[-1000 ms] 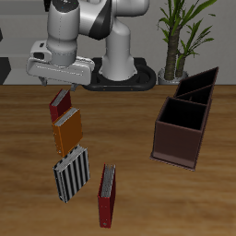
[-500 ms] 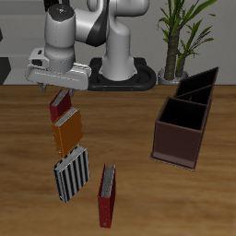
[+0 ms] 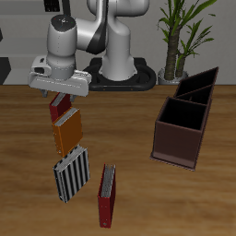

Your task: Place the right red book into the left desk caddy's front compartment and place the orange book into the left desk caddy's left compartment and place the striped book into the left desk caddy's left compartment

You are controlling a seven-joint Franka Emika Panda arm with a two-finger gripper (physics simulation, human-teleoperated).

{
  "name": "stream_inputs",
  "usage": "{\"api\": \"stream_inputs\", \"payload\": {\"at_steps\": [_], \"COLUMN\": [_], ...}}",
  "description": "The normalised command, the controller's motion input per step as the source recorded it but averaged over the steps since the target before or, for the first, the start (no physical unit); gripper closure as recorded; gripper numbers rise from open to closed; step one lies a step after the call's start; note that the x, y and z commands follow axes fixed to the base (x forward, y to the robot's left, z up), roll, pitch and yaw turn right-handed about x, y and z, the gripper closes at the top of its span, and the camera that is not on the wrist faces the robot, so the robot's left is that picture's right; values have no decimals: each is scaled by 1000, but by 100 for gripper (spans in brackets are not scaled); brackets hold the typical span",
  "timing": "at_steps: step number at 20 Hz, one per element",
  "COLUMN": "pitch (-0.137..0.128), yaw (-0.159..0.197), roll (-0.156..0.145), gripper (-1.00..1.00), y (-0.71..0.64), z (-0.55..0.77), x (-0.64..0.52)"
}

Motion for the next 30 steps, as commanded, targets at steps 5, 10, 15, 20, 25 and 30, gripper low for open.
{"api": "stream_inputs", "payload": {"at_steps": [5,10,15,20,25,30], "pitch": [15,29,15,-18,-26,-19], "yaw": [-23,9,2,-19,-11,-8], "roll": [-17,-24,14,-7,-24,-42], "gripper": [-100,-100,100,100,100,100], "y": [-73,-78,-2,-14,67,233], "z": [-196,-381,-129,52,197,369], "x": [-38,7,66,-26,-88,-171]}}
